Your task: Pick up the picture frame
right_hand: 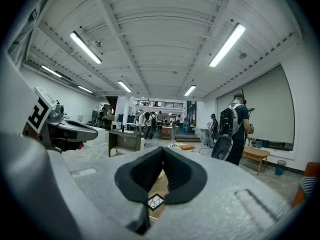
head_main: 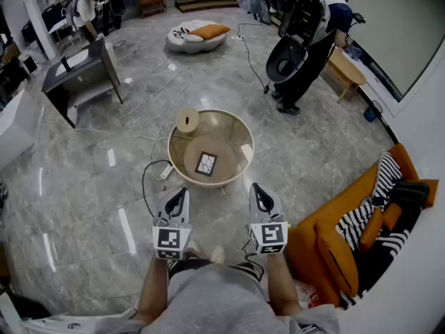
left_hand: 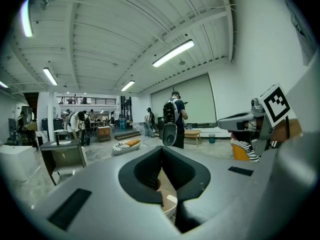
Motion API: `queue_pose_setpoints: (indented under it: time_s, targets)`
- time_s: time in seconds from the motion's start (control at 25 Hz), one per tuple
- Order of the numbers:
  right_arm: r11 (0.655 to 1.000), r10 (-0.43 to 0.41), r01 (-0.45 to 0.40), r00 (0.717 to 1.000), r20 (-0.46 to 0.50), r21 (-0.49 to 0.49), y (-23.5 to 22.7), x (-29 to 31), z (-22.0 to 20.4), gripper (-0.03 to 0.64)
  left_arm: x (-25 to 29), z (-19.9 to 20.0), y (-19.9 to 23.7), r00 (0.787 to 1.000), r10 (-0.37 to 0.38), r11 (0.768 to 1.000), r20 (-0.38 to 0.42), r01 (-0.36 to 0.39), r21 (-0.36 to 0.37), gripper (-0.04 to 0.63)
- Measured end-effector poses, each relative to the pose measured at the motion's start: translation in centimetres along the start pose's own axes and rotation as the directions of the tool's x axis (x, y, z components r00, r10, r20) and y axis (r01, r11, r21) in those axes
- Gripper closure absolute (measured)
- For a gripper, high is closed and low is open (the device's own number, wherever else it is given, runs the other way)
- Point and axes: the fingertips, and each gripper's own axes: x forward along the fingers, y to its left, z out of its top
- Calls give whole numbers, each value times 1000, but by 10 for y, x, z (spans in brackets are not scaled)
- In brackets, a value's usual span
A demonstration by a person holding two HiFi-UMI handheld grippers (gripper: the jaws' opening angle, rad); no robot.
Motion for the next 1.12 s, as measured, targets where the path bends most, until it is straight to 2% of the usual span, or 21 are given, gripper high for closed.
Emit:
queue_pose_setpoints:
  time_s: [0.28,0.64,0.88,1.12]
  targets:
    - [1000,-13,13,1000,10,2,-8,-12,0,617,2,3,-14,1000,-7,1000,4,7,-2,578]
    - [999,-48,49,999,-22,2,-32,-11,-17,617,40,2,-46,996,-84,996,-8,85,11,578]
    - [999,-51,51,997,-52,4,-57,27,-34,617,95,2,-43,994,-105,994,-14,106,14,578]
    - [1000,-28,28,998,-54,8,-95,99,-36,617,171,7,-20,994,-103,995,-25,102,-16,578]
